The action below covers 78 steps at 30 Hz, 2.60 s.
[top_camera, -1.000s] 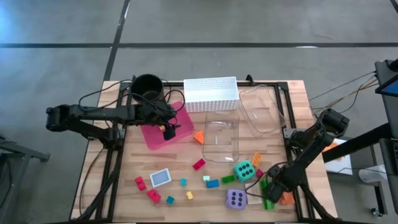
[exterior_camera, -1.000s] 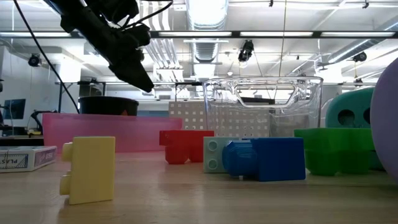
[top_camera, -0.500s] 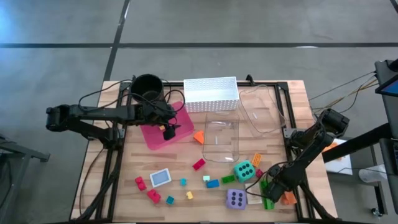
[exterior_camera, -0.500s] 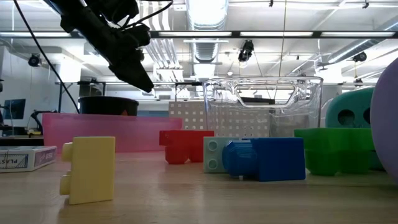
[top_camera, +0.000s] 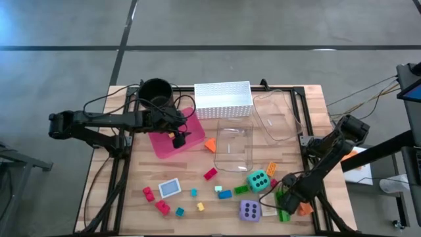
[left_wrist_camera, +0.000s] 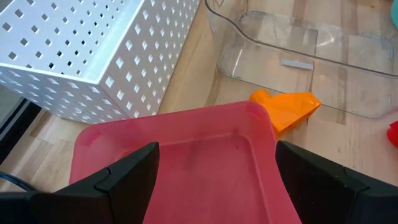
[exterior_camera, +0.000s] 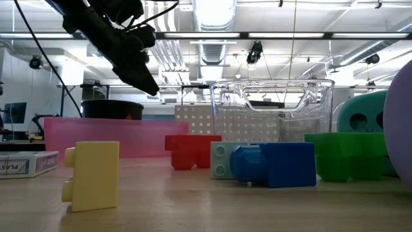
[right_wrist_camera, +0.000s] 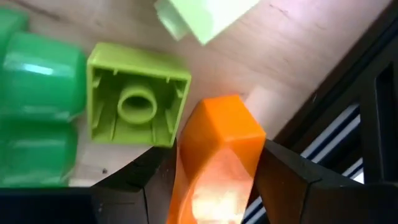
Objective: Pick & Place Toys
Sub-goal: Put the bottom large orange game piece into the top transparent bin
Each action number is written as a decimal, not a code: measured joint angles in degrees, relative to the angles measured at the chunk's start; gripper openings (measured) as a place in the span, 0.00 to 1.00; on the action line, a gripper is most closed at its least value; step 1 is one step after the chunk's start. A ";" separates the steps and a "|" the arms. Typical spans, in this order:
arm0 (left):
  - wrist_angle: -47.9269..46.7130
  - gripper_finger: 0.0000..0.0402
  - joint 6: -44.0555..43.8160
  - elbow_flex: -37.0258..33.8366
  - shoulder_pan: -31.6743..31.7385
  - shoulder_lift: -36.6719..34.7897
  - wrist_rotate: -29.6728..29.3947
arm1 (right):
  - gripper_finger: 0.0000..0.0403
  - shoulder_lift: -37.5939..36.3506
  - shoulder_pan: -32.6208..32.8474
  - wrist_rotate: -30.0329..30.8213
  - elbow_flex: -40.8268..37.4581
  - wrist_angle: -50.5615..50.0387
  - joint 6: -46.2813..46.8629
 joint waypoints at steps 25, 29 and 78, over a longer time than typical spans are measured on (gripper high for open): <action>-0.03 0.81 0.00 -0.07 0.00 0.00 0.00 | 0.49 -0.54 0.24 2.56 -0.92 -0.49 1.21; -0.02 0.81 0.00 -0.07 0.00 0.00 0.00 | 0.49 -0.54 0.26 2.57 -0.92 -0.34 0.88; 0.01 0.81 0.00 -0.09 0.00 0.00 0.00 | 0.31 -5.21 0.26 9.60 -1.29 1.09 -3.87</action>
